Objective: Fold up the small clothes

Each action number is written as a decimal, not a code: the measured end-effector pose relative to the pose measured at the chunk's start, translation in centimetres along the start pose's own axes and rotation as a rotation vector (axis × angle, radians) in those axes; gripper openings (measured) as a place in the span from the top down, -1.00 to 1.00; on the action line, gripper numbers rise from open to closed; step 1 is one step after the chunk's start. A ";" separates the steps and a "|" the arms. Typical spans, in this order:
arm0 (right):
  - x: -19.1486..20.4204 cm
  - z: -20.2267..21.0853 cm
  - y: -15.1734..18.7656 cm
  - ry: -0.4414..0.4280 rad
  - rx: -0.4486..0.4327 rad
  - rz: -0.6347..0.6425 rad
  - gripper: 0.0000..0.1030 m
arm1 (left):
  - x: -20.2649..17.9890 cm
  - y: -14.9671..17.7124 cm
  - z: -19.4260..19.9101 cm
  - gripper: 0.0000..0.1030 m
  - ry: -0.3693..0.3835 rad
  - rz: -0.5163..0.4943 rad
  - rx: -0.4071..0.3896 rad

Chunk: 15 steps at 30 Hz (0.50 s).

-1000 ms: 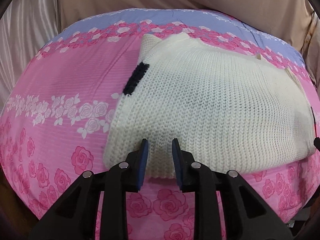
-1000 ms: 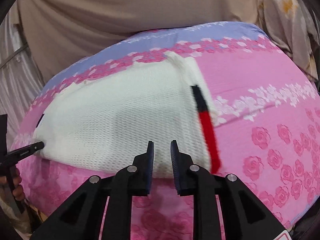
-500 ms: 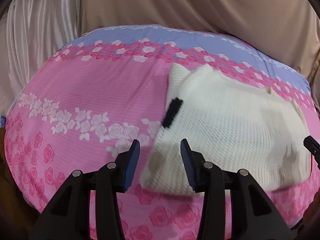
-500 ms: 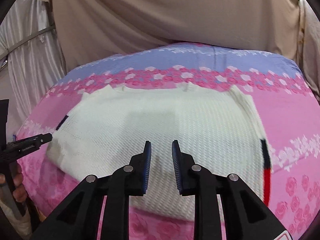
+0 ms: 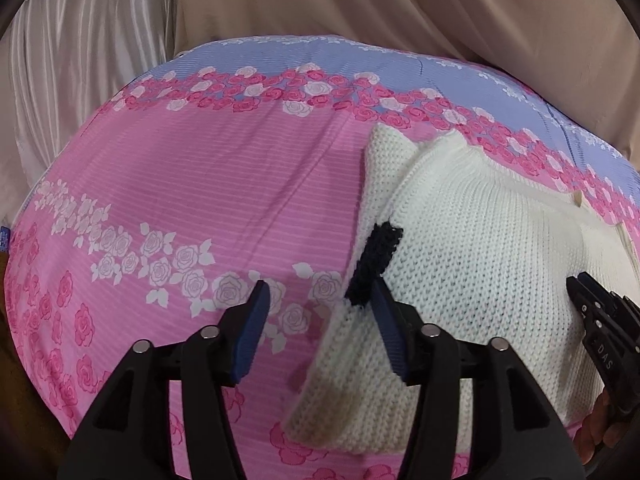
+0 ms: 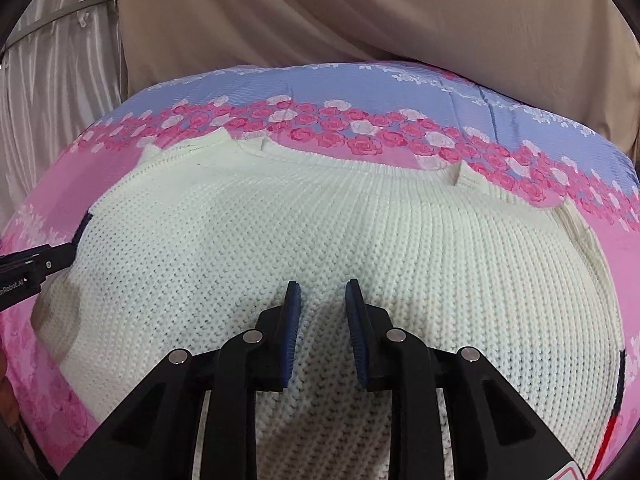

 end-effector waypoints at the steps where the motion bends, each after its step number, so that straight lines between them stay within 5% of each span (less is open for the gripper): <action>1: 0.0 0.0 0.0 -0.002 -0.004 -0.003 0.53 | -0.1 -0.1 -0.2 -0.12 -0.005 -0.002 -0.001; 10: 0.1 -0.1 0.2 0.008 -0.043 0.010 0.51 | -0.1 -0.1 -1.4 -0.39 -0.016 0.032 0.009; 15: 0.0 -0.2 0.2 -0.002 -0.046 -0.002 0.51 | -0.3 -0.3 0.9 -0.52 0.112 0.068 0.012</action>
Point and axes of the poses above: each gripper's, at about its wrist camera, not at the fingertips, and z roughly against the way its jaws point, x to its left, y to its underside, the point moved 4 cm from there along -z, roughly the way its jaws point, and after that the axes turned 2 degrees about -y, right-handed, at the moved point
